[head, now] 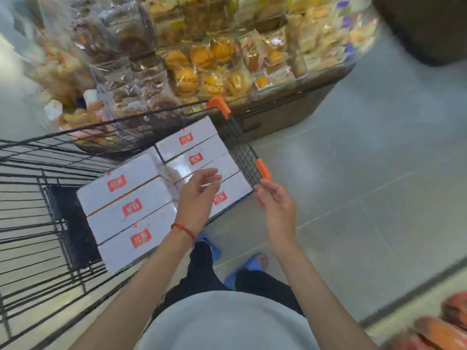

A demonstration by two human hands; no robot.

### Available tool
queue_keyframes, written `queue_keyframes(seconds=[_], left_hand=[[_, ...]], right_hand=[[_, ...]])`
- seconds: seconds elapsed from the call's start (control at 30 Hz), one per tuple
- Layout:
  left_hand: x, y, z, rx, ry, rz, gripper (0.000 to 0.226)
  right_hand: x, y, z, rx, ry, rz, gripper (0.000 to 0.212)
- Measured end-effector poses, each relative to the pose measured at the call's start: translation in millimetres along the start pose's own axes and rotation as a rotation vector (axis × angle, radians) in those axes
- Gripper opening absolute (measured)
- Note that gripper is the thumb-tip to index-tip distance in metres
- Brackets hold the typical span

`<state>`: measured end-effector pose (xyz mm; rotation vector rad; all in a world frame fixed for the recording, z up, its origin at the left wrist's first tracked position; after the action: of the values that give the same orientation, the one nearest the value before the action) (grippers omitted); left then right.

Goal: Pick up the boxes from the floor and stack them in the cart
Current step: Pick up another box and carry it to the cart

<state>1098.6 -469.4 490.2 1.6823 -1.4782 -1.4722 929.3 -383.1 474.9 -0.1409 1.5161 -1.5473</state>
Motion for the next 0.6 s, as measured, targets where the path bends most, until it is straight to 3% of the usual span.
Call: queue_keyframes(seconds=[0.33,0.6], left_hand=[[-61,76,208,0.135,-0.393,0.195,0.025],[-95,122,354,0.273,-0.7,0.298,0.03]], right_hand=[[-23,-65,-206,0.244,0.315,-0.036,0.016],[-30,-107,-324,0.417,0.539,-0.094,0.018]])
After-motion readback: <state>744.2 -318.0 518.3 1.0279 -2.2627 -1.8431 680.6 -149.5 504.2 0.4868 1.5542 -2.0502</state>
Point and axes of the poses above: each hand's wrist, its own x-axis towards the middle knuckle, its own z-axis out of the palm, y = z × x, the point moved 5 cm from there along x, towards the middle knuckle, and after that the axes turned 14 degrees about x, right-handed, at the moved point
